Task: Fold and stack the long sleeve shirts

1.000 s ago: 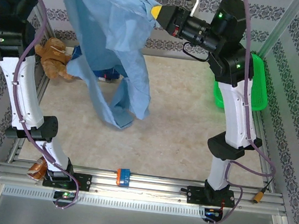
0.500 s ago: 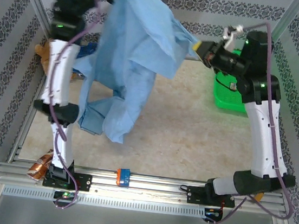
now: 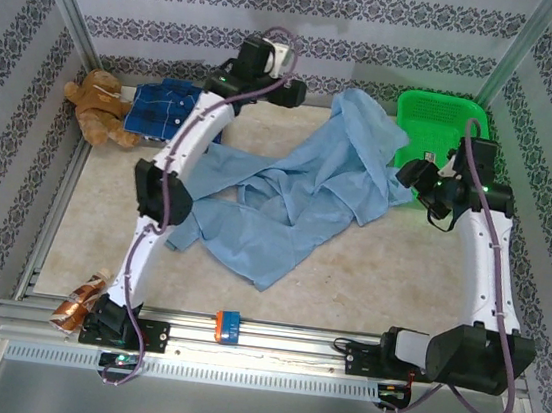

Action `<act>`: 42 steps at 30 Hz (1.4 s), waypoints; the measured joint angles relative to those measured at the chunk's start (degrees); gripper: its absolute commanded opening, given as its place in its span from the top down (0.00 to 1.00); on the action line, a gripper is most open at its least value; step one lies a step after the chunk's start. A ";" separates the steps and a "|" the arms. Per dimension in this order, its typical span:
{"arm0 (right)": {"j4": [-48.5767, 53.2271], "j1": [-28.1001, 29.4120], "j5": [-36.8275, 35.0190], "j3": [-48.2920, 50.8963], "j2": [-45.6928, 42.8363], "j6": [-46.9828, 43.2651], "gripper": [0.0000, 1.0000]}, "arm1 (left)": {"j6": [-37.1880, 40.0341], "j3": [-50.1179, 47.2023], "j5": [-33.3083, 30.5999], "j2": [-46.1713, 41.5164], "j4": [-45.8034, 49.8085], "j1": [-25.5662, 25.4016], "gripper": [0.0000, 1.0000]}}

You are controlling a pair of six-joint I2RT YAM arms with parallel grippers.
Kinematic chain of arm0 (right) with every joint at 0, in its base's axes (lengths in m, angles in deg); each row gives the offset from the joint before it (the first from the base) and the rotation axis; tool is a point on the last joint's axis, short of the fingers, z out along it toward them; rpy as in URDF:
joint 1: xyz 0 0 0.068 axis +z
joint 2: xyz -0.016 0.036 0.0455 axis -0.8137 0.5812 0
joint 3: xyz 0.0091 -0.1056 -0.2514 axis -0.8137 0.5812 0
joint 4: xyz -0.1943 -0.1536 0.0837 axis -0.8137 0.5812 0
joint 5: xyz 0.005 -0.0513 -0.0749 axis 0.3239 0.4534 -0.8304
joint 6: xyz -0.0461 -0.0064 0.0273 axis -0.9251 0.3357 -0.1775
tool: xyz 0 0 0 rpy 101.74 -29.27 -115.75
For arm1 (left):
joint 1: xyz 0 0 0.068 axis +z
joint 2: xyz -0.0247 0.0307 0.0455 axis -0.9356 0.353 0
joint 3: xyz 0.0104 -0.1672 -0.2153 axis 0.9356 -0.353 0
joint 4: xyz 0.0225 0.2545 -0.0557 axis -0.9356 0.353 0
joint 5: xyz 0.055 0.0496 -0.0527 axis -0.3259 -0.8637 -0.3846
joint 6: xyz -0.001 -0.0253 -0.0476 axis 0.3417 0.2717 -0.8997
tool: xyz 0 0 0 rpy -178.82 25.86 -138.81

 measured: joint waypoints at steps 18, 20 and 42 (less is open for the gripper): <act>-4.57 38.45 -7.39 0.46 10.73 -4.22 0.18 | -20.92 -82.29 7.13 -43.30 4.74 27.98 0.00; -4.59 39.06 -7.43 0.46 11.50 -4.44 0.18 | -22.84 -86.12 8.63 -43.67 3.17 28.85 0.01; -5.92 37.51 -7.45 3.34 11.52 -5.14 0.19 | -34.07 -96.63 13.57 -41.11 -17.16 32.00 0.96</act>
